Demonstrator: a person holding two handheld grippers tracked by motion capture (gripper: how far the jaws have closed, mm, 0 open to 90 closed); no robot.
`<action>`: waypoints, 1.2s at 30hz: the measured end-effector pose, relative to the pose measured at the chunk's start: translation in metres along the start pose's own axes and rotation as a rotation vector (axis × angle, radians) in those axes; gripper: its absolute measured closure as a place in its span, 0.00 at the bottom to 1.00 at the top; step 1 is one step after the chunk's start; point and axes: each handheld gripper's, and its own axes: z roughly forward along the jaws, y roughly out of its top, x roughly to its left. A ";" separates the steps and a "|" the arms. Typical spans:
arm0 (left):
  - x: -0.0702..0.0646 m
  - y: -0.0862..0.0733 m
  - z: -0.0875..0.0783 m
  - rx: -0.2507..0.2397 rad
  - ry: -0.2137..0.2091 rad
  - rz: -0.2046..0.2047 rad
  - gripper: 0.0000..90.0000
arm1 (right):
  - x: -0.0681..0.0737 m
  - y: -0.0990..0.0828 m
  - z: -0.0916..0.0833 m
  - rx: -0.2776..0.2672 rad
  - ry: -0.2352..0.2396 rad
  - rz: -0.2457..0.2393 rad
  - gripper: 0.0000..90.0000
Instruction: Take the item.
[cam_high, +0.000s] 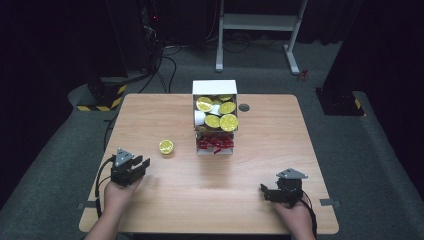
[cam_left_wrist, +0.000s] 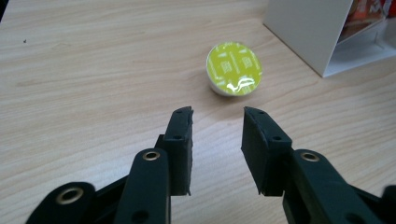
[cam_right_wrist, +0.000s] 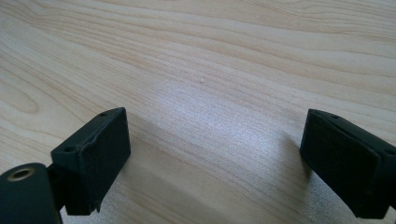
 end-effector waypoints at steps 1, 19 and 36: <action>0.000 -0.001 0.000 0.006 -0.001 0.000 0.69 | 0.000 0.000 0.000 0.000 0.000 0.000 0.09; 0.013 -0.027 -0.007 0.063 -0.001 -0.012 0.50 | 0.000 0.000 0.000 0.000 -0.001 0.000 0.09; 0.035 -0.069 -0.025 0.156 0.044 0.016 0.24 | 0.000 0.000 0.000 -0.002 -0.004 0.008 0.10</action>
